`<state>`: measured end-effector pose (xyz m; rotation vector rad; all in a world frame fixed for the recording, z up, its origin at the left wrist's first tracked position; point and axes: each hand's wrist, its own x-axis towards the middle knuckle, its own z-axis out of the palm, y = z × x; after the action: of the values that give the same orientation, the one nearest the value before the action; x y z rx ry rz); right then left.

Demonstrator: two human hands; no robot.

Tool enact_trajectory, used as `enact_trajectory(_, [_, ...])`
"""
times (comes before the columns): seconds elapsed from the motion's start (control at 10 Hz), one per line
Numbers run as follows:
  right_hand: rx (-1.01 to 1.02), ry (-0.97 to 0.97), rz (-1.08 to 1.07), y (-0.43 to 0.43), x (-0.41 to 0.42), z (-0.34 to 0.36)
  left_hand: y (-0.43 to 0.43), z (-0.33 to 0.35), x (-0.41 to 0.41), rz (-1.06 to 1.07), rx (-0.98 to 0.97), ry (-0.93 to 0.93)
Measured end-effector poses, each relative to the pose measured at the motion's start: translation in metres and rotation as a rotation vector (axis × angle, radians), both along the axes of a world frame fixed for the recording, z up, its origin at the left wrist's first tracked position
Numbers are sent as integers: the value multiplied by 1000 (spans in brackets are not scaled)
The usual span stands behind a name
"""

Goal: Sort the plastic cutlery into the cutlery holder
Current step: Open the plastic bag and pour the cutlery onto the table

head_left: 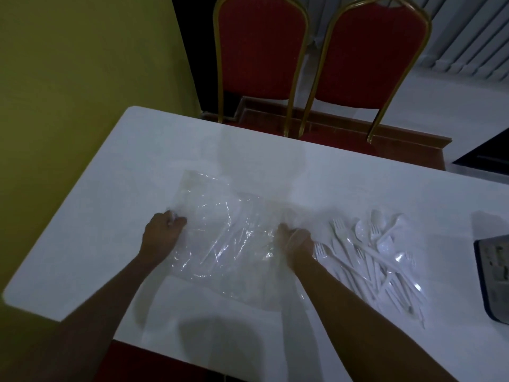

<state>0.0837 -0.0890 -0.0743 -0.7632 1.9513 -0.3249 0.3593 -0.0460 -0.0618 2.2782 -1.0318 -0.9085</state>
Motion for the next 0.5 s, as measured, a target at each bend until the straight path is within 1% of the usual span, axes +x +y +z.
enact_trajectory(0.1, [-56, -461, -166, -1, -1, -18, -12, 37, -12, -101, 36, 311])
enact_trajectory(0.2, [68, -891, -316, 8, -13, -4, -22, 88, -31, -289, -1, 452])
enact_trajectory(0.3, [75, -1022, -195, 21, -28, 15, -28, 134, -53, -378, -138, 425])
enact_trajectory(0.4, [120, -1238, -157, 23, -39, 25, -31, 172, -67, -414, -219, 448])
enact_trajectory(0.5, [130, -1313, -125, 21, -43, 40, -36, 189, -74, -393, -254, 472])
